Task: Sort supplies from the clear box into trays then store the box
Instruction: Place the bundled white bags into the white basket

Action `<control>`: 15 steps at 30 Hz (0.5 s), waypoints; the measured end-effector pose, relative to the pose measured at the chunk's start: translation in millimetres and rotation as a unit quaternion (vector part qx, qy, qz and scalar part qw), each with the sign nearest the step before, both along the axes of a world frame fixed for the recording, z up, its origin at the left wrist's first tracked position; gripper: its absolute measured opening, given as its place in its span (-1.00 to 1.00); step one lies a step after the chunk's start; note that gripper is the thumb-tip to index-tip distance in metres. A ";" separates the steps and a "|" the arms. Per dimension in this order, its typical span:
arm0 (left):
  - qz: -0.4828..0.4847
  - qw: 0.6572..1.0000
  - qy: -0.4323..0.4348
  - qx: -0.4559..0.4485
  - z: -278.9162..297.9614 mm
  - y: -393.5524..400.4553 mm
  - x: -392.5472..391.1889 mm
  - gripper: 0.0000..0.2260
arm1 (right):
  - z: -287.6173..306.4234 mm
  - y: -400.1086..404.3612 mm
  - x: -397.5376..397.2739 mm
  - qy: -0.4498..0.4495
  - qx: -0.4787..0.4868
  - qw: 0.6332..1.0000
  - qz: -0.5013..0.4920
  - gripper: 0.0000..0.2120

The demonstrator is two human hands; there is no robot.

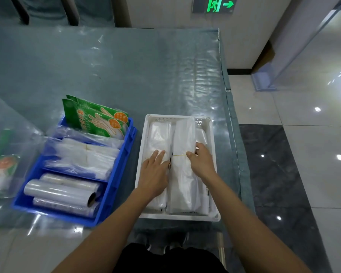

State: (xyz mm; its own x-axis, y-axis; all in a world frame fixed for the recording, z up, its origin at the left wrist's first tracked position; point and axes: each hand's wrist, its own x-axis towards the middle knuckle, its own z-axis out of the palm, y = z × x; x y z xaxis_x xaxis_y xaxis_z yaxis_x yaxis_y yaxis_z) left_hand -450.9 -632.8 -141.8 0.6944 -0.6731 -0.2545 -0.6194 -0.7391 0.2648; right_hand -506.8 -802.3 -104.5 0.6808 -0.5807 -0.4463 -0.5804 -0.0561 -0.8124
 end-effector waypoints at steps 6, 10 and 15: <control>0.010 0.998 0.050 -0.034 -1.1 9.7 7.3 -0.45 | -10.4 17.9 9.1 0.022 -0.051 0.998 0.021 -0.81; -0.004 0.998 0.044 -0.041 -0.9 9.9 8.6 -0.41 | -7.6 25.6 0.3 0.017 -0.147 0.988 0.043 -0.90; -0.072 0.996 0.012 -0.052 0.0 -0.3 10.6 -0.48 | -10.0 34.1 -31.2 0.032 -0.210 0.977 -0.014 -0.60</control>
